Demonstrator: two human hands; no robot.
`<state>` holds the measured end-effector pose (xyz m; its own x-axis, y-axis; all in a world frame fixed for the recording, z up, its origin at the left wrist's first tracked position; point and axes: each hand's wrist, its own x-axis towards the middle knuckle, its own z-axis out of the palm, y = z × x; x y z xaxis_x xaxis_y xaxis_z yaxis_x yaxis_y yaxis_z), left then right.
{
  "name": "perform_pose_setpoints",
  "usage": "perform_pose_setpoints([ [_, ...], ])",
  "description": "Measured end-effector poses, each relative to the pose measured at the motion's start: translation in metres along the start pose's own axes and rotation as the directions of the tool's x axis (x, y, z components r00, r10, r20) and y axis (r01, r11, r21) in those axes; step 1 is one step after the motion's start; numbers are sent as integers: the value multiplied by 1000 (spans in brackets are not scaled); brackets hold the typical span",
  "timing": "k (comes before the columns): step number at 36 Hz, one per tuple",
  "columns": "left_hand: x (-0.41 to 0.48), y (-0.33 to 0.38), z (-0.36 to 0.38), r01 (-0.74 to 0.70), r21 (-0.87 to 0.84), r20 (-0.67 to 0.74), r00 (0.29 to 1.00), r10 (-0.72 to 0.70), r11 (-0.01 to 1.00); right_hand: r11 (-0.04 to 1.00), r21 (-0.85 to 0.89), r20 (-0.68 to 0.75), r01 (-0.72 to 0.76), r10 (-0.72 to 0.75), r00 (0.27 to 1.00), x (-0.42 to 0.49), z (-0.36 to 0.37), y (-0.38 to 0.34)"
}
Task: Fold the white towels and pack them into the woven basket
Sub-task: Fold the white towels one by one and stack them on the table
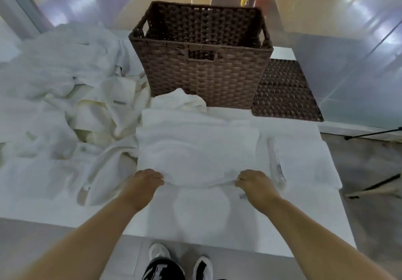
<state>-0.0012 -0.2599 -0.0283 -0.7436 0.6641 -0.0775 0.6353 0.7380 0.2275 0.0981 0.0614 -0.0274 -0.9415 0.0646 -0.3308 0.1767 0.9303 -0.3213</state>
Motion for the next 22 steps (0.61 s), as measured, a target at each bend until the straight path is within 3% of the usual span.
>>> perform_pose_setpoints([
  [3, -11, -1, 20, 139, -28, 99, 986, -136, 990, 998, -52, 24, 32, -31, 999, -3, 23, -4],
  [6, -12, 2, 28, -50, 152, 39, 998, 44, 987, 997, -77, 53, 32, -28, 998, -6, 38, -1],
  [8, -11, 2, 29, -55, 223, 46, 998, 46, 973, 986, -151, 59, 75, -67, 996, -7, 45, 1],
  [11, -12, 0, 37, -50, 226, 48, 998, 40, 973, 969, -224, 63, 107, -95, 993, -7, 52, 3],
  [22, 0, -3, 46, -121, 254, -144, 976, 161, 960, 979, -205, 4, -17, 18, 1000, -2, 61, -2],
])
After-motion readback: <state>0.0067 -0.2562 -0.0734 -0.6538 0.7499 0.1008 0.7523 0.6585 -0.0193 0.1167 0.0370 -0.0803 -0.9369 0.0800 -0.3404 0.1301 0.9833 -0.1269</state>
